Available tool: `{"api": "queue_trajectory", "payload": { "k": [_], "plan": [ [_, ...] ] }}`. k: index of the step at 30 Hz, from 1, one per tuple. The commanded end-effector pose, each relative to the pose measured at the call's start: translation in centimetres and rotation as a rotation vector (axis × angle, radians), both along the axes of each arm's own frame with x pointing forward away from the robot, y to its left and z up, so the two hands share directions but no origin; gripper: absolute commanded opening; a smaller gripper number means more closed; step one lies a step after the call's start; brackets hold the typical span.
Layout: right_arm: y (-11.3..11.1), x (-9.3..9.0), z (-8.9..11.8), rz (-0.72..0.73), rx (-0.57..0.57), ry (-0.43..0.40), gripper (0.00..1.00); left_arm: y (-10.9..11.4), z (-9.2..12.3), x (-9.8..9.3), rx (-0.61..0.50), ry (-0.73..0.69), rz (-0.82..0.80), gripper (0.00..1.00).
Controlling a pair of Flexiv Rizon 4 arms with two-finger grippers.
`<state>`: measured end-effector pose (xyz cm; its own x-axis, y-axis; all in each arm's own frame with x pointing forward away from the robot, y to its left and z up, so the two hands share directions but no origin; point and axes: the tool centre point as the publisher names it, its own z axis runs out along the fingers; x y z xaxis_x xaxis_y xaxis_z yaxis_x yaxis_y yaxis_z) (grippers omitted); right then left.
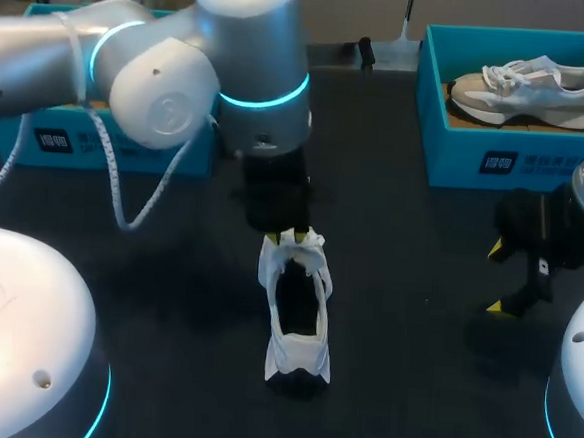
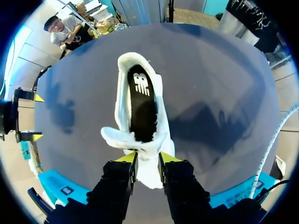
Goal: Take the shoe out of the shoebox, open the shoe tongue, remove and reinsert the insole, then place the shoe into the shoebox
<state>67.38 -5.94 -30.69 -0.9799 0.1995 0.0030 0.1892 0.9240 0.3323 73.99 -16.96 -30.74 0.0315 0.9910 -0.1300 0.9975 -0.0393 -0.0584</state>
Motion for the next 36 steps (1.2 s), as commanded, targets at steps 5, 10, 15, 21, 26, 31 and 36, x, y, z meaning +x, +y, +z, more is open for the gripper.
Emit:
{"api": "queue_trajectory", "payload": {
  "k": [5, 10, 15, 21, 26, 31, 36],
  "plan": [
    [0.1, -0.1, -0.1, -0.001, -0.003, -0.001, 1.0, -1.5, -1.1, -2.0, -0.023, 0.034, -0.003, 0.27],
    [0.1, -0.1, -0.1, -0.001, -0.003, -0.001, 1.0, -1.9, -1.2, -3.7, -0.035, 0.027, -0.002, 0.24],
    [0.1, -0.1, -0.1, -0.001, -0.003, -0.001, 1.0, -1.0, -0.1, -3.4, -0.057, -0.001, 0.013, 0.25],
    [0.1, -0.1, -0.1, -0.001, -0.003, -0.001, 1.0, -1.5, 1.1, -0.9, -0.061, -0.042, 0.042, 0.28],
    [0.1, -0.1, -0.1, -0.001, -0.003, -0.001, 1.0, -3.0, 0.1, 0.3, -0.036, -0.035, 0.014, 0.29],
    [0.1, -0.1, -0.1, -0.001, -0.003, -0.001, 1.0, -4.3, -1.5, 0.4, 0.03, -0.062, -0.075, 0.29],
    [0.1, -0.1, -0.1, -0.001, -0.003, -0.001, 1.0, -3.7, -1.1, -0.2, 0.029, -0.064, -0.128, 0.29]
  ]
}}
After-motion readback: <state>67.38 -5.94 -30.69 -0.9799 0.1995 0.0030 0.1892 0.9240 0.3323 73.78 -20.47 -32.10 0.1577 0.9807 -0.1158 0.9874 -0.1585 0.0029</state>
